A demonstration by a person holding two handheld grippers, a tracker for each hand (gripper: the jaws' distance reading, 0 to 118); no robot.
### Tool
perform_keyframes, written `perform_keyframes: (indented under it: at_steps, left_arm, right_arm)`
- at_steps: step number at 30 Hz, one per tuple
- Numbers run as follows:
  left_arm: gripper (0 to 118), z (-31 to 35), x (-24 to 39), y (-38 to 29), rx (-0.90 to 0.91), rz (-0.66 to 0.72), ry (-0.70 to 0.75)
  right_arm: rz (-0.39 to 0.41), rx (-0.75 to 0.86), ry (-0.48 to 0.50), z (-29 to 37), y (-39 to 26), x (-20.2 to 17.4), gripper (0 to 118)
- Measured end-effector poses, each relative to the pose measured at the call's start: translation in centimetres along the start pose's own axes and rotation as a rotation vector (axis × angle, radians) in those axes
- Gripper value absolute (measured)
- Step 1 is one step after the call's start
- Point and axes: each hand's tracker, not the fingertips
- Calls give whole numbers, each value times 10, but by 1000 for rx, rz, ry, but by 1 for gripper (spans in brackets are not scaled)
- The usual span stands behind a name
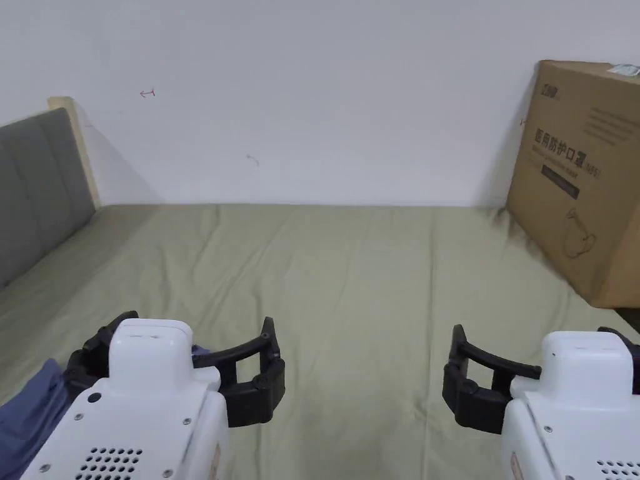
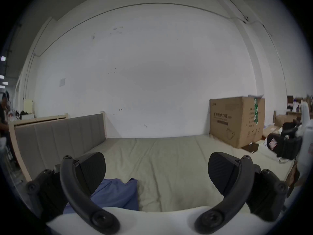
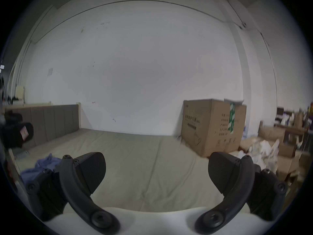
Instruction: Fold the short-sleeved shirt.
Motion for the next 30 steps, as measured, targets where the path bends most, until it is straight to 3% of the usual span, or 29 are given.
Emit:
perform_keyframes:
  at_steps: [2, 4, 7, 9, 11, 12, 13, 14, 17, 21, 23, 25, 30]
  left_arm:
    - [118, 0, -6, 2, 19, 90, -1]
    - [118, 0, -14, 4, 23, 268, -17]
    - [118, 1, -39, -14, 19, 671, -9]
    - [118, 3, -51, -37, 17, 947, 21]
    - [118, 3, -59, -58, -20, 1075, 67]
    - [118, 3, -61, -63, -59, 1067, 114]
    - [118, 2, -61, -63, -72, 999, 140]
    - [118, 2, -60, -59, -62, 886, 161]
    - [118, 2, -42, -29, -13, 546, 186]
    - [118, -6, -2, 11, 23, 40, 82]
    - [118, -6, 21, 14, 31, -193, 47]
    - [118, -5, 34, 8, 47, -279, 29]
    - [118, -5, 31, -4, -29, -95, -5]
  right_arm:
    - [127, 49, -23, 3, 6, -10, 118]
    - [287, 93, -59, 4, 11, -25, 118]
    - [628, 177, -52, 7, 5, -54, 118]
    - [872, 186, 7, 7, -9, -72, 118]
    - [1063, 189, 51, 6, -27, -85, 118]
    - [1096, 200, 43, 6, -35, -91, 118]
    - [1051, 188, 44, 5, -37, -91, 118]
    - [955, 157, 86, 6, -34, -89, 118]
    - [556, 62, 128, -2, -13, -76, 118]
    - [29, -38, 123, -15, 7, -34, 118]
    - [-151, -82, 83, -16, 1, -17, 118]
    - [-210, -97, 48, -17, -12, -5, 118]
    - [-158, -130, -3, -13, -23, 3, 118]
